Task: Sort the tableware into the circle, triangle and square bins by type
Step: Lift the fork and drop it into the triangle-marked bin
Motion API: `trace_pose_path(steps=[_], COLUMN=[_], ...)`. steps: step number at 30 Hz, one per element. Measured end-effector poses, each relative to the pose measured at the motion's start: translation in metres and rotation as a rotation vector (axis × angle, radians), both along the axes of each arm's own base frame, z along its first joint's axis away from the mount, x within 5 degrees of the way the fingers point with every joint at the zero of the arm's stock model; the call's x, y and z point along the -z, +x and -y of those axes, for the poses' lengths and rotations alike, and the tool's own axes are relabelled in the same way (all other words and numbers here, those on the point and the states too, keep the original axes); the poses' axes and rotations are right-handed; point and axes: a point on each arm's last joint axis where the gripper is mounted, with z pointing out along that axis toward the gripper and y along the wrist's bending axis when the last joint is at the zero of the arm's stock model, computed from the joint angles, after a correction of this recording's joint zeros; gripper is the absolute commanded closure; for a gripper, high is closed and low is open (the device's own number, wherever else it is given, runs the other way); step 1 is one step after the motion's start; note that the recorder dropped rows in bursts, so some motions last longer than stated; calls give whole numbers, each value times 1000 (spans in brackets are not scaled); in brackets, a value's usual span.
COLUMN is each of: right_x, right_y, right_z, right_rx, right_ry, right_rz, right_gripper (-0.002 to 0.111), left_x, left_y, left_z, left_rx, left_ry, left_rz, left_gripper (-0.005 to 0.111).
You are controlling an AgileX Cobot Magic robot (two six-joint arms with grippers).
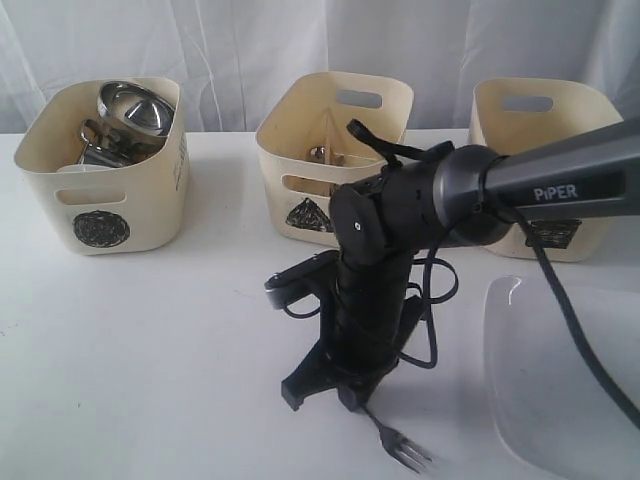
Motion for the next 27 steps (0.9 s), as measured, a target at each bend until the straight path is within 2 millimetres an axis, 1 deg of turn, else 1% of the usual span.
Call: trace_pose_path(steps=[2, 3, 4, 5, 7, 9, 10, 13, 15, 16, 18, 20, 23, 25, 27], right_x=[-9, -17, -31, -49, -88, -126, -141, -173, -183, -190, -195, -195, -183, -169, -155], right_y=[5, 8, 12, 16, 23, 29, 32, 45, 56, 65, 77, 91, 111, 125, 136], right_z=[-5, -8, -11, -13, -16, -15, -12, 1, 11, 18, 26, 33, 41, 44, 48], right_rx=[4, 4, 0, -6, -6, 13, 30, 91, 133, 163, 202, 240, 281, 305, 325], right_ry=[36, 57, 87, 124, 206, 294, 332, 423, 459, 485, 518, 542, 556, 557, 557], right_rz=[23, 44, 89, 150, 286, 431, 496, 690, 799, 880, 990, 1093, 1196, 1253, 1301], right_gripper=[108, 108, 108, 108, 108, 108, 108, 108, 108, 108, 108, 108, 108, 108, 105], left_x=[0, 0, 0, 0, 0, 0, 0, 0, 0, 0, 0, 0, 0, 0, 0], left_y=[0, 0, 0, 0, 0, 0, 0, 0, 0, 0, 0, 0, 0, 0, 0], left_z=[0, 0, 0, 0, 0, 0, 0, 0, 0, 0, 0, 0, 0, 0, 0], left_rx=[0, 0, 0, 0, 0, 0, 0, 0, 0, 0, 0, 0, 0, 0, 0], left_ry=[0, 0, 0, 0, 0, 0, 0, 0, 0, 0, 0, 0, 0, 0, 0], left_rz=[0, 0, 0, 0, 0, 0, 0, 0, 0, 0, 0, 0, 0, 0, 0], left_gripper=[106, 106, 106, 106, 106, 106, 106, 106, 106, 106, 106, 106, 106, 106, 106])
